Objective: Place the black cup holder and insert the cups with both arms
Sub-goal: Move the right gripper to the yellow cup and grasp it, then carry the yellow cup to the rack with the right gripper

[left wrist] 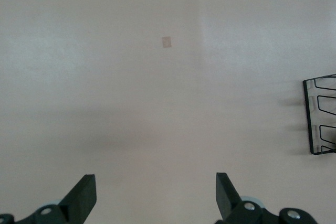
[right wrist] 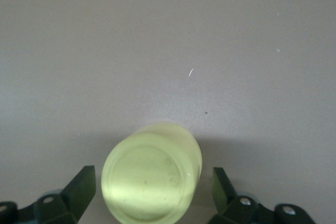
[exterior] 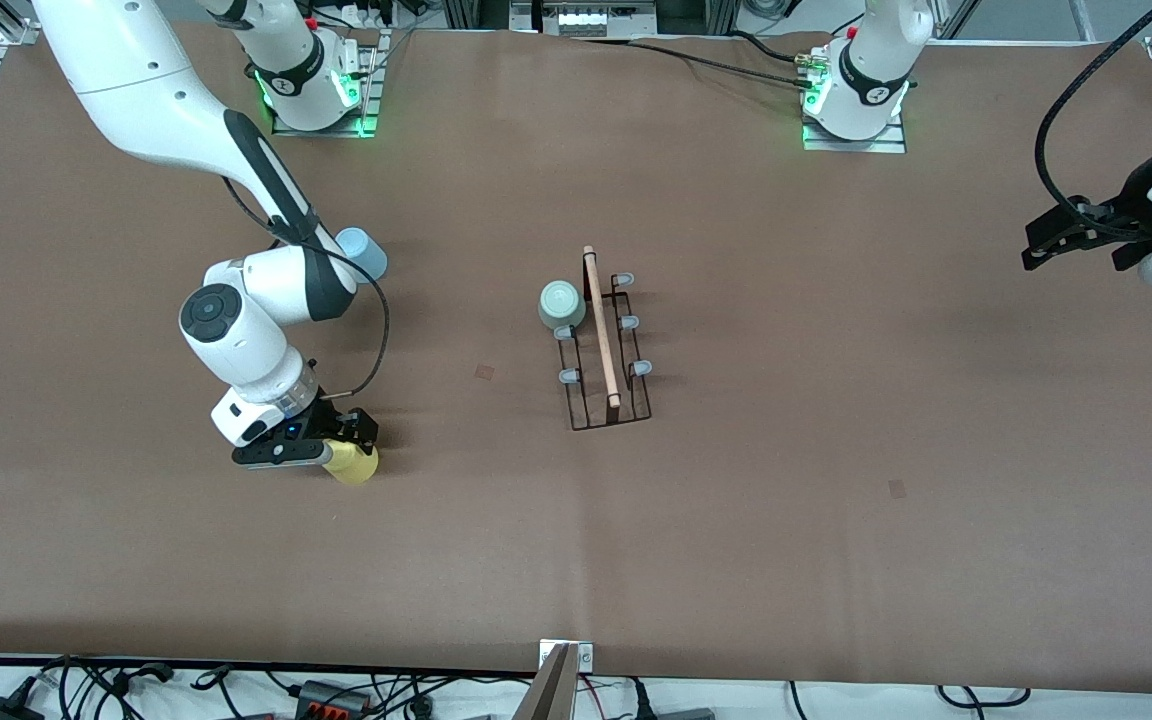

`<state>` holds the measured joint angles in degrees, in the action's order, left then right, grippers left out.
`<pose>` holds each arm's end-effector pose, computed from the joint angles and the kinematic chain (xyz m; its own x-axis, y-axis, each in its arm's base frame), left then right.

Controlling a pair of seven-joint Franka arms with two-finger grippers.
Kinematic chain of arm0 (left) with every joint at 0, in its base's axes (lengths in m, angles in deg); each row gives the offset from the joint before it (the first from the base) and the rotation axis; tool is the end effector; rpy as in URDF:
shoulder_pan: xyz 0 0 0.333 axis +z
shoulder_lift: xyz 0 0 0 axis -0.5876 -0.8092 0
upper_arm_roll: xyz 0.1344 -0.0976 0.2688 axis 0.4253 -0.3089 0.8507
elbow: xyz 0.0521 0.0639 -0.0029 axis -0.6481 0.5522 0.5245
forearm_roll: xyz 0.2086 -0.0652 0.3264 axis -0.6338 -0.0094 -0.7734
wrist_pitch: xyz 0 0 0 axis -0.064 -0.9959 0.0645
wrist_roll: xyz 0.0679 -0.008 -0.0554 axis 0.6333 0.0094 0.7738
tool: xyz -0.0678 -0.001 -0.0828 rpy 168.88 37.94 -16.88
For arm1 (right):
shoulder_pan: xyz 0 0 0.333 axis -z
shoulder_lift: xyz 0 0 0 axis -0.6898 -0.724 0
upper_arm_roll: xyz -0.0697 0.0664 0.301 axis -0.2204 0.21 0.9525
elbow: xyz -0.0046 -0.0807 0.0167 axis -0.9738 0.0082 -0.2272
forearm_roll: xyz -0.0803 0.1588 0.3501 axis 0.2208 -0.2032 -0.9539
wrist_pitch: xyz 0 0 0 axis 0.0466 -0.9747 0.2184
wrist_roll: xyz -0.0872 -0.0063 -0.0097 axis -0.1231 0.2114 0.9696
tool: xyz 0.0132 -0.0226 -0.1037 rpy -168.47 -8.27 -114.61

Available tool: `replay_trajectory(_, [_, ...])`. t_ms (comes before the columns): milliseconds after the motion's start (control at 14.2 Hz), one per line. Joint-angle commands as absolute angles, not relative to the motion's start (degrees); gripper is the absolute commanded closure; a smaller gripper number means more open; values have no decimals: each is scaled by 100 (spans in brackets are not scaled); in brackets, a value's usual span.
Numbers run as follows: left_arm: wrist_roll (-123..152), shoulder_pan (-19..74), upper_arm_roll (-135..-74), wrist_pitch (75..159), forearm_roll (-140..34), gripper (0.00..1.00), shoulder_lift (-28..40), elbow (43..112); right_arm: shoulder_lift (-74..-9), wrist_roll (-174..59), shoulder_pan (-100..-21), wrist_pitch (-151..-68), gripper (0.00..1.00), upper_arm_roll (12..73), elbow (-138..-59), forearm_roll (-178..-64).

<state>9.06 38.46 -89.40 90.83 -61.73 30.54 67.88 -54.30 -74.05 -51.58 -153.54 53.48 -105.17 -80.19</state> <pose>0.5618 -0.0066 0.6122 0.9999 0.0052 -0.0100 0.0052 -1.0000 -0.0002 0.6538 0.1509 0.2103 0.9557 0.0539 0.2892 0.0774 -0.9945 -0.0703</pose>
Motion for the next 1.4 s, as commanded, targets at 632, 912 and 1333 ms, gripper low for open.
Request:
replay_trajectory(632, [823,3836,-8991,9163,-6237,0,3101,6911,-4210,-8356,-5836,-13875,86,5335,-10305,-8083])
replay_trajectory(912, [823,3845,-8991,9172,-6246,0,3083,6911,-4154,-10359,-7031,-12555,86,5344,-9192,-8014])
replay_trajectory(1333, [823,3836,-8991,9190,-6246,0,3074,6920,-5023,-11155,-7938,-12798,86,5327,-8336,-7645])
